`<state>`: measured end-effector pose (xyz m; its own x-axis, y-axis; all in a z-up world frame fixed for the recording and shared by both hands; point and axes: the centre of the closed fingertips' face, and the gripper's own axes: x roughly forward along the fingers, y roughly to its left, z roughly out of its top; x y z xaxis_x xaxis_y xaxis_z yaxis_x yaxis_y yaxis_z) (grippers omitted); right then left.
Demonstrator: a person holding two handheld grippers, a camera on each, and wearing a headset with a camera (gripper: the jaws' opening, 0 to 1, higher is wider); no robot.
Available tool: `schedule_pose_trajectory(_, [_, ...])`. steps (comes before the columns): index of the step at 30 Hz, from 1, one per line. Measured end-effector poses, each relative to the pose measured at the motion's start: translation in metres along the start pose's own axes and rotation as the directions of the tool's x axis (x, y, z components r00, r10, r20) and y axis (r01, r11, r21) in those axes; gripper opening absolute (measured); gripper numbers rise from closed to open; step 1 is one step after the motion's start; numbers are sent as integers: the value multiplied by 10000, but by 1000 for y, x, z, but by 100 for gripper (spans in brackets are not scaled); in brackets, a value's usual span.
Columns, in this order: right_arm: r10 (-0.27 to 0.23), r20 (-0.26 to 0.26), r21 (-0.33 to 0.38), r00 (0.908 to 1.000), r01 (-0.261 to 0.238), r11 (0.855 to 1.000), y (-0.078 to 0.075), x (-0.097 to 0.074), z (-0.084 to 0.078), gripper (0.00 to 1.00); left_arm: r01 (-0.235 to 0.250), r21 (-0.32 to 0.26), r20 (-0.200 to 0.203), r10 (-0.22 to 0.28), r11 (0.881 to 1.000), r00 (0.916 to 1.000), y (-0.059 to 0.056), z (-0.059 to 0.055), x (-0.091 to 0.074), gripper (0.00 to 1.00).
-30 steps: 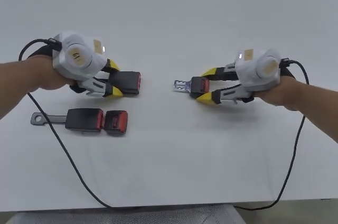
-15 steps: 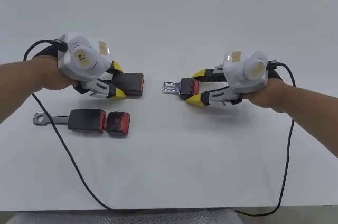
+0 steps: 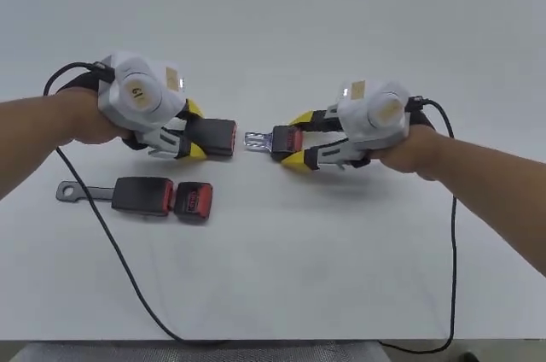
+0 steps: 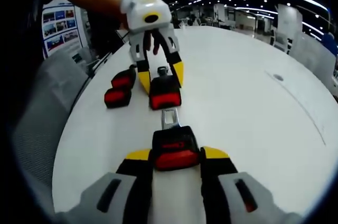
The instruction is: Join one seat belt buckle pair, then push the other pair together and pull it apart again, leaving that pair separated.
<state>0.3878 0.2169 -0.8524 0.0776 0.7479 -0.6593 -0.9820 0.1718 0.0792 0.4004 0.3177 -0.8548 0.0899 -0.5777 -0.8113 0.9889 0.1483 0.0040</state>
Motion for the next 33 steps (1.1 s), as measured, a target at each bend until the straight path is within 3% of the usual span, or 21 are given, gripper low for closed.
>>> schedule_pose_trajectory(16, [73,-28,42,10000,-73,10000,1,21,16,35,4,75,-93,-3,10000,10000,0,1,1,35])
schedule_pose_trajectory(17, [69,-138,-188,9999,-72,9998,1,21,16,35,7,69,-130,-6,10000,9999,0,1,1,35])
schedule_pose_trajectory(33, [41,-370,241,9993,-32,9997,0,24,20,35,230,459,-468,-209,9987,9987,1,2,2,34])
